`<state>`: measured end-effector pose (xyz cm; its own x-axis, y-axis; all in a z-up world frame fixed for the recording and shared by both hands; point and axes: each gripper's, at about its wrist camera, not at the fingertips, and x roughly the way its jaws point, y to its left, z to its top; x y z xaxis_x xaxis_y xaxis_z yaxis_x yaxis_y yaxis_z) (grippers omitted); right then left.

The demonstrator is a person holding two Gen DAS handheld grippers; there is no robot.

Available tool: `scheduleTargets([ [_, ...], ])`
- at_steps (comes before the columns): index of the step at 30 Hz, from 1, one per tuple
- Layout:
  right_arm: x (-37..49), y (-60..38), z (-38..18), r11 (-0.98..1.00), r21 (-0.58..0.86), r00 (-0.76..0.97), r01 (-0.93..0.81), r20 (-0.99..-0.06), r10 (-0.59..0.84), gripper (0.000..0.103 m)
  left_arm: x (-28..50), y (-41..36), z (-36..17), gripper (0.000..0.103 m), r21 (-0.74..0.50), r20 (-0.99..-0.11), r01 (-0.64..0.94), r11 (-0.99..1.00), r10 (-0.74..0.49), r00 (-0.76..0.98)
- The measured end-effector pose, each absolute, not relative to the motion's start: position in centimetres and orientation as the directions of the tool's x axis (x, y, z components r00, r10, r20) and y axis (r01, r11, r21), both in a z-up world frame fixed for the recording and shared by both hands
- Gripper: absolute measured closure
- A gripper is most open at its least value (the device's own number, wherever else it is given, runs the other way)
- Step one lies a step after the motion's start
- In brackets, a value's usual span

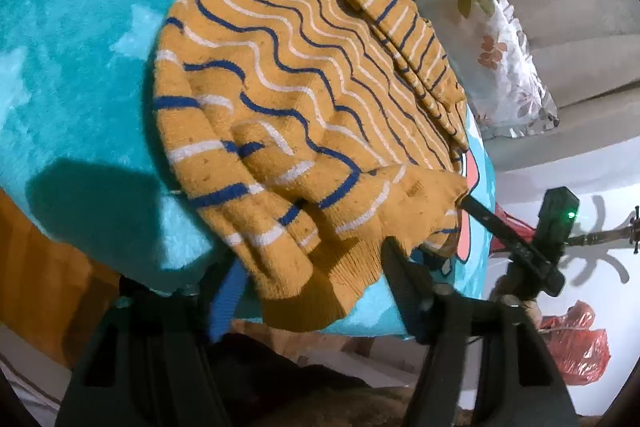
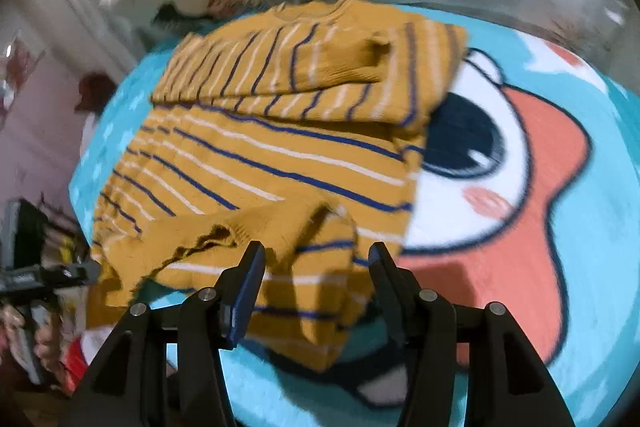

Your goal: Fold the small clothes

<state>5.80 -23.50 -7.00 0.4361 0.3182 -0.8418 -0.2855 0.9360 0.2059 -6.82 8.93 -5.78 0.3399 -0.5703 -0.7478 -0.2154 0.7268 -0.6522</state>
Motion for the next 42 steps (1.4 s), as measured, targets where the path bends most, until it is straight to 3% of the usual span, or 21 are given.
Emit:
scheduleTargets([
  [1, 6.4, -22.7, -7.5, 0.932, 0.184, 0.43, -0.312, -0.847, 0.312, 0.045, -6.7, 9.0, -5.8, 0.083, -0.645, -0.755, -0.222, 0.731, -0.566, 0.332],
  [2, 6.7, -22.2, -7.9, 0.93, 0.169, 0.427, -0.327, -0.851, 0.305, 0.045, -6.7, 9.2, -5.8, 0.094, -0.636, -0.764, -0.231, 0.736, -0.559, 0.323],
  [4, 7.4, -21.7, -8.4, 0.925, 0.174, 0.424, -0.338, -0.849, 0.315, 0.045, -6.8, 9.9, -5.6, 0.094, -0.648, -0.754, -0.242, 0.723, -0.564, 0.335],
  [5, 7.8, -21.6, -8.6, 0.918, 0.205, 0.414, -0.34, -0.844, 0.342, 0.05, -6.8, 10.3, -5.1, 0.094, -0.653, -0.749, -0.244, 0.717, -0.565, 0.346],
  [6, 8.3, -21.7, -8.8, 0.905, 0.269, 0.385, -0.33, -0.837, 0.389, 0.062, -6.9, 10.6, -4.8, 0.094, -0.654, -0.747, -0.244, 0.716, -0.562, 0.354],
  [7, 8.7, -21.8, -9.0, 0.893, 0.317, 0.357, -0.32, -0.832, 0.424, 0.092, -6.9, 11.0, -4.3, 0.094, -0.656, -0.744, -0.243, 0.715, -0.559, 0.366],
  [10, 8.8, -21.8, -8.2, 0.887, 0.358, 0.359, -0.291, -0.819, 0.448, 0.093, -6.0, 12.3, -2.4, 0.094, -0.665, -0.73, -0.235, 0.709, -0.55, 0.406],
  [18, 12.1, -23.0, -0.7, 0.874, 0.439, 0.506, -0.208, -0.716, 0.48, 0.093, 6.3, 15.0, 2.0, 0.094, -0.685, -0.68, -0.136, 0.715, -0.563, 0.47],
  [22, 17.8, -23.9, -1.3, 0.893, 0.443, 0.539, -0.083, -0.734, 0.414, 0.092, 15.7, 14.8, 1.4, 0.094, -0.661, -0.692, -0.086, 0.746, -0.561, 0.454],
  [24, 20.6, -24.8, -3.4, 0.908, 0.419, 0.525, 0.027, -0.778, 0.344, 0.088, 19.6, 14.4, 0.3, 0.093, -0.65, -0.703, -0.074, 0.756, -0.562, 0.437],
  [27, 22.4, -26.5, -5.9, 0.897, 0.404, 0.497, 0.176, -0.824, 0.273, 0.068, 23.0, 13.7, -1.1, 0.092, -0.649, -0.719, -0.087, 0.756, -0.572, 0.393],
  [29, 22.1, -27.1, -5.5, 0.886, 0.417, 0.525, 0.203, -0.81, 0.261, 0.056, 23.7, 13.7, -1.3, 0.072, -0.672, -0.698, -0.066, 0.737, -0.602, 0.389],
  [32, 21.4, -28.1, -4.0, 0.89, 0.394, 0.562, 0.23, -0.8, 0.21, 0.051, 23.9, 14.2, -1.9, 0.052, -0.708, -0.668, -0.074, 0.702, -0.632, 0.393],
  [37, 20.1, -30.0, -0.7, 0.884, 0.38, 0.624, 0.274, -0.769, 0.137, 0.047, 24.2, 15.2, -1.4, 0.042, -0.688, -0.679, -0.088, 0.721, -0.595, 0.43],
  [42, 20.1, -26.4, 0.6, 0.931, 0.334, 0.615, 0.148, -0.768, 0.177, 0.047, 22.8, 15.9, -0.2, 0.038, -0.613, -0.726, -0.063, 0.787, -0.53, 0.438],
])
